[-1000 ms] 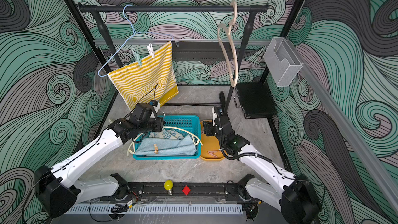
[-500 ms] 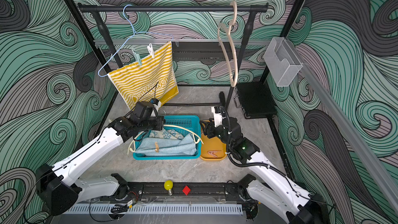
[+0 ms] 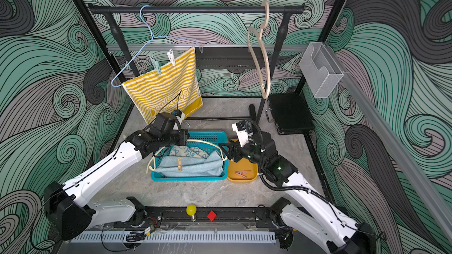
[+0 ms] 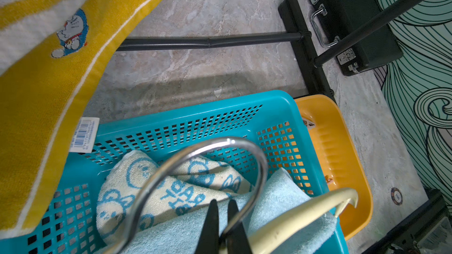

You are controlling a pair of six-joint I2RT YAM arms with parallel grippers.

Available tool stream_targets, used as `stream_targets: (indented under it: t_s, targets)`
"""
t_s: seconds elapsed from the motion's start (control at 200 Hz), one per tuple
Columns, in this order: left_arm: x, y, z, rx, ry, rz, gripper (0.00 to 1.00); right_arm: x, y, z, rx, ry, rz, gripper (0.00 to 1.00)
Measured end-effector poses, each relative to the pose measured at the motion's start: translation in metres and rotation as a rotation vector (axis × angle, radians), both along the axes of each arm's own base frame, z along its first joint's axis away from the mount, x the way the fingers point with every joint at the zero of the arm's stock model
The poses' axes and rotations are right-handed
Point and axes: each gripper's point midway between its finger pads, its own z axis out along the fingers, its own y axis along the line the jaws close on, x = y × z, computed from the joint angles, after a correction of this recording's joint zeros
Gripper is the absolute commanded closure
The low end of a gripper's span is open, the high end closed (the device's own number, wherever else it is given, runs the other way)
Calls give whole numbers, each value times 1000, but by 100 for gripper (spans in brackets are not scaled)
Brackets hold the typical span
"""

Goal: Remove the clothespins securing towels to the hanger
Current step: Remove the clothespin from the hanger.

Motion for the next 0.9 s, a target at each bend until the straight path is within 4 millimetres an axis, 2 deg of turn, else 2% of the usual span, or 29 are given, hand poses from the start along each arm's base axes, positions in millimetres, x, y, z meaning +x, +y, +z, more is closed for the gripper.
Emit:
stream_targets:
  t_s: [0.14, 0.275, 0.686, 0.901]
  targets:
    - [-1, -2, -1, -1, 3, -5, 100, -27, 24, 4, -31, -22, 137, 36]
    - [-4, -6, -1, -4, 4, -19, 100, -44, 45, -3, -61, -18, 235, 36]
    - [-4, -14, 0, -26, 5, -35, 100, -75, 97, -61, -203, 19, 428, 35]
    - [-6, -14, -4, -30, 17, -34, 100, -86, 123, -77, -235, 9, 495, 36]
